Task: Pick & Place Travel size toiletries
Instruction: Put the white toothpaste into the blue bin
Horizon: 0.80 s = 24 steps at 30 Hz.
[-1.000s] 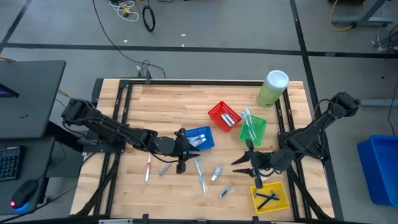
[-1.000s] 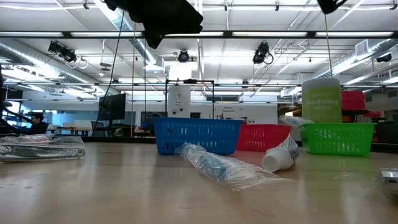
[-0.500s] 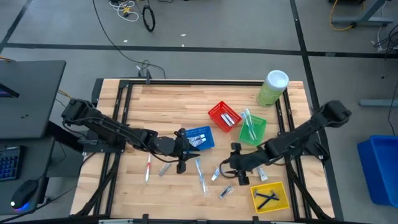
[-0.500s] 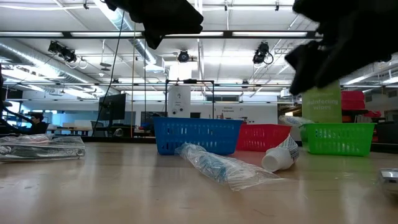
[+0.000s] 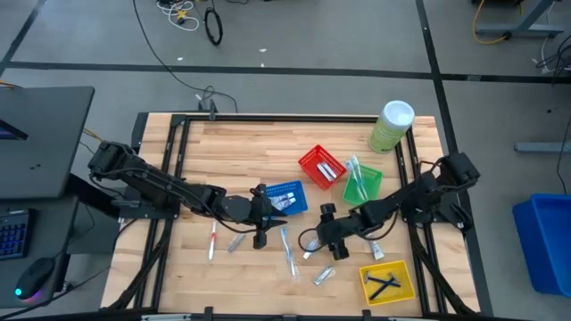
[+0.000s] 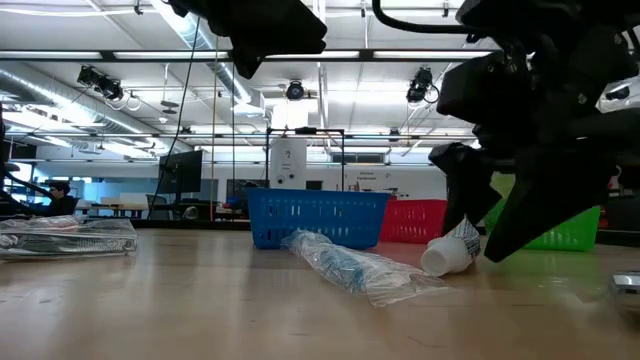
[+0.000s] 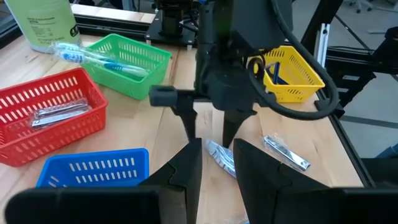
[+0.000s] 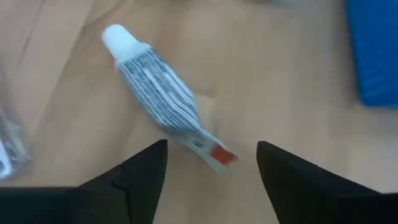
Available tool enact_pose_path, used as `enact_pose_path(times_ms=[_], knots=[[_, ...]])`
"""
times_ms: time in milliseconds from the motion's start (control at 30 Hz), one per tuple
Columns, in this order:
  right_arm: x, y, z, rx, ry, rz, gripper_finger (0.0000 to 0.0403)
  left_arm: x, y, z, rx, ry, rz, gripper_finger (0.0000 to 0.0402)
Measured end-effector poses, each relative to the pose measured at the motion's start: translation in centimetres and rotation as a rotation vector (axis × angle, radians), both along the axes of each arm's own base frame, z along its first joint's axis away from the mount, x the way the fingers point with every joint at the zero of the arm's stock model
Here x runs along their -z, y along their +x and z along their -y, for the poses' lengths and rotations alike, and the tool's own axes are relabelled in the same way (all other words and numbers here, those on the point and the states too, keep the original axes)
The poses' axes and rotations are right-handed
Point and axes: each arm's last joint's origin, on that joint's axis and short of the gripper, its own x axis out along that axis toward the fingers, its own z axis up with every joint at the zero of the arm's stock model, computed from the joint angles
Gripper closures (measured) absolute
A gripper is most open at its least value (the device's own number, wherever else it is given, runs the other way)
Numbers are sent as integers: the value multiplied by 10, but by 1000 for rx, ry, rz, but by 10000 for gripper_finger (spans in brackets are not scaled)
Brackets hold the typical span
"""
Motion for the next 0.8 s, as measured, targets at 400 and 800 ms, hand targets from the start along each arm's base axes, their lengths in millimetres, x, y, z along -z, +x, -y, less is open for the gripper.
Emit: enact_pose_path(times_ms=[400,800], knots=[[4,3,-4,-26,95,-6,300,0,0,0,-1,-3,0,301],[3,3,-4,-10,109,-4,394,0,0,0,-1,-3,-1,301]])
